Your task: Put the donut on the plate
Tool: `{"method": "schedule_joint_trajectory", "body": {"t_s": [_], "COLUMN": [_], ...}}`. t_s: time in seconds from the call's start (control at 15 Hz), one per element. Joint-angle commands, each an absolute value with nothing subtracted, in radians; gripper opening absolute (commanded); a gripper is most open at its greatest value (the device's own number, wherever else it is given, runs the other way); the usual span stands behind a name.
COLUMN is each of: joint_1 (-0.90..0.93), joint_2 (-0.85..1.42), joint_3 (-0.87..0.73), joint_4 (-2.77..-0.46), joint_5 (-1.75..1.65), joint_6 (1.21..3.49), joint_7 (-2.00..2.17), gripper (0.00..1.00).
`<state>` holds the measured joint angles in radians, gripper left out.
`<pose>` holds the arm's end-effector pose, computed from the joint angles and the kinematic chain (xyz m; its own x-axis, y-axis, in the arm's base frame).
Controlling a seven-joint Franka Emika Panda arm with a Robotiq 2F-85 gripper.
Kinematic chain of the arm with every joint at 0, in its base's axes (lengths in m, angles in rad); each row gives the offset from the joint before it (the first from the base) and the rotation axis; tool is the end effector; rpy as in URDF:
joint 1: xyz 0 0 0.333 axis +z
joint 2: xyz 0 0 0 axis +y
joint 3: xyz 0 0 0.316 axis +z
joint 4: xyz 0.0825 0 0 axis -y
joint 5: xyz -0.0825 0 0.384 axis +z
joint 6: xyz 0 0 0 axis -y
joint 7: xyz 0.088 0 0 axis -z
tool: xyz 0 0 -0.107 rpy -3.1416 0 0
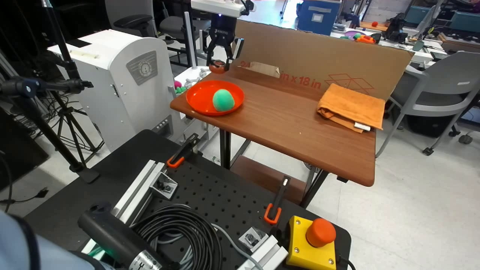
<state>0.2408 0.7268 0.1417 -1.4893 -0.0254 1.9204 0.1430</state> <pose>0.6381 0.2397 0.2250 0.9301 0.2227 -0.2922 0.2231 -0.9743 -0.0322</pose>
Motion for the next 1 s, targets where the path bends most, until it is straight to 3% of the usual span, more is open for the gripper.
{"method": "schedule_joint_trajectory", "body": {"t_s": [0.0,0.47,0.53,0.73,0.93], "joint_1": [0.250,0.264,0.263,0.260,0.251], "joint_2": [0.686,0.689,0.684,0.647,0.588], "joint_3": [0.138,0.125,0.126,0.136,0.154], "joint_4": [-1.600,-1.703,-1.714,-1.750,-1.792], "joint_5": [-0.023,-0.096,-0.104,-0.117,-0.099], "joint_6": [1.918,1.948,1.952,1.967,1.995], "joint_7": [0.120,0.097,0.092,0.073,0.040], "gripper": [0.42,0.42,0.92,1.00,1.00]}}
